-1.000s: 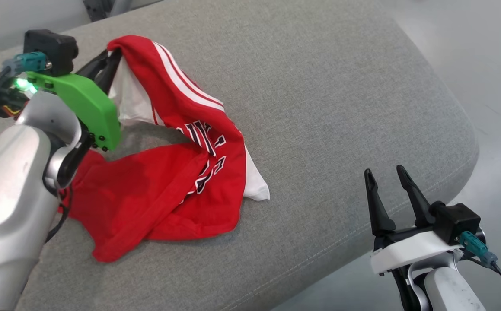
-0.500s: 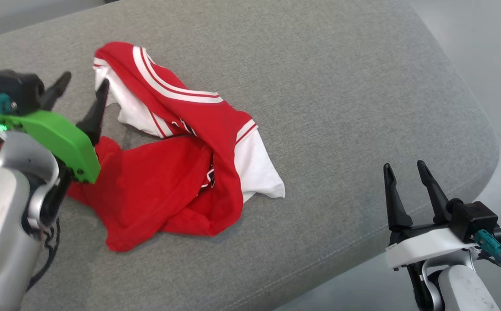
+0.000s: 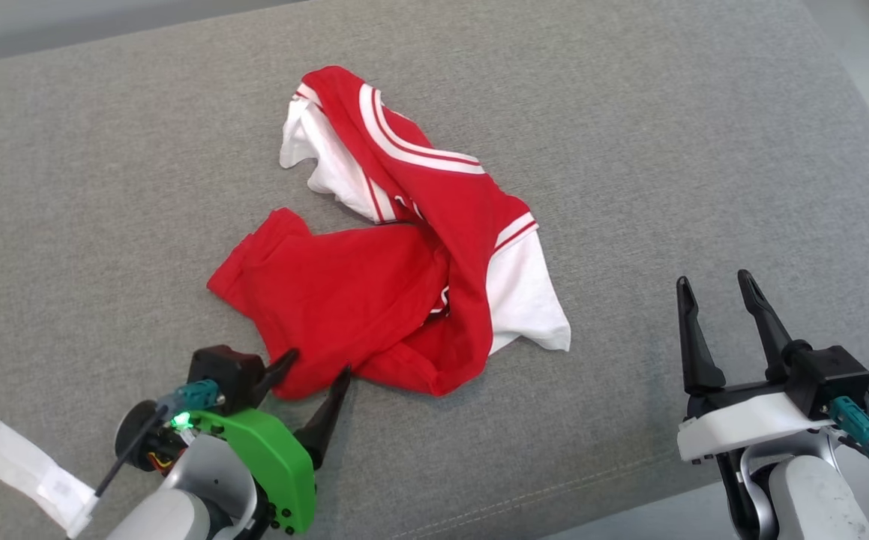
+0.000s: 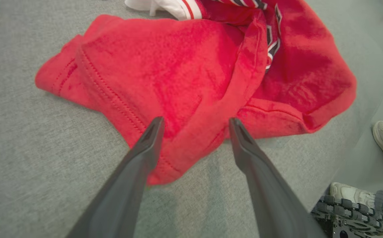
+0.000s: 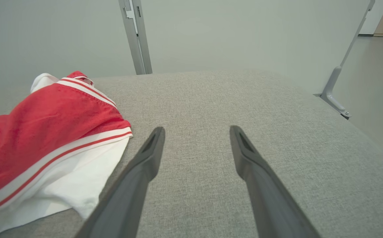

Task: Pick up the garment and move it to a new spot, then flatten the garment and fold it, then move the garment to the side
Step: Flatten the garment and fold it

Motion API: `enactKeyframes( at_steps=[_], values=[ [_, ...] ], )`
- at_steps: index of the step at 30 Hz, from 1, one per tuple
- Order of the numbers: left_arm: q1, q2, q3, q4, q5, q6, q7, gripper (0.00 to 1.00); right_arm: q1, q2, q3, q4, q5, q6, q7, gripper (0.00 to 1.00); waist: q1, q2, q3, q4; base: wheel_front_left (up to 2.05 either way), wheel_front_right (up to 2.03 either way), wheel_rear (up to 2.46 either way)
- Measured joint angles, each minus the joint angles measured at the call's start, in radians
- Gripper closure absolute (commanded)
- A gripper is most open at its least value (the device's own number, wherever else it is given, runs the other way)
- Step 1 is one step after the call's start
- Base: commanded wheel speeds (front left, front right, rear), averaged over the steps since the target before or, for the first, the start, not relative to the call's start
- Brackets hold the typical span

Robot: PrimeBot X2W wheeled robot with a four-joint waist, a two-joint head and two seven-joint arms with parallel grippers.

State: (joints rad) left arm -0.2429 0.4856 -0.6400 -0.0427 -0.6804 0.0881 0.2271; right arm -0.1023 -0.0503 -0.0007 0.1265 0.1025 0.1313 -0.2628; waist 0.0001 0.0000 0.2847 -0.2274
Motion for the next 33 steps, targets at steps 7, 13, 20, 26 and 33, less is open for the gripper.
enactKeyframes(
  at_steps=[7,13,20,26,33],
  values=[
    [-0.038,-0.048,-0.037,0.091,0.018,-0.025,-0.02,0.0,-0.011,-0.004,0.002,-0.004,-0.01,0.0,0.0,0.0,0.0,0.0,0.021,0.046,0.0,0.0,0.0],
    [-0.08,-0.072,-0.03,0.125,0.01,-0.053,-0.045,1.0,-0.014,-0.004,0.008,-0.004,-0.011,0.0,0.0,0.0,0.0,0.0,0.02,0.04,0.0,0.0,0.0],
    [-0.194,-0.059,0.067,-0.011,-0.027,-0.028,-0.019,1.0,-0.005,-0.002,0.003,-0.001,-0.008,0.0,0.0,0.0,0.0,0.0,0.012,0.028,0.0,0.0,0.0],
    [-0.275,0.064,0.079,-0.071,-0.017,-0.021,0.145,1.0,-0.031,0.0,0.032,-0.003,0.01,0.0,0.0,0.0,0.0,0.0,0.013,-0.012,0.0,0.0,0.0],
    [-0.191,0.091,0.061,-0.157,0.001,0.027,0.154,1.0,-0.004,-0.001,0.02,0.002,0.045,0.0,0.0,0.0,0.0,0.0,0.029,-0.069,0.0,0.0,0.0]
  ],
)
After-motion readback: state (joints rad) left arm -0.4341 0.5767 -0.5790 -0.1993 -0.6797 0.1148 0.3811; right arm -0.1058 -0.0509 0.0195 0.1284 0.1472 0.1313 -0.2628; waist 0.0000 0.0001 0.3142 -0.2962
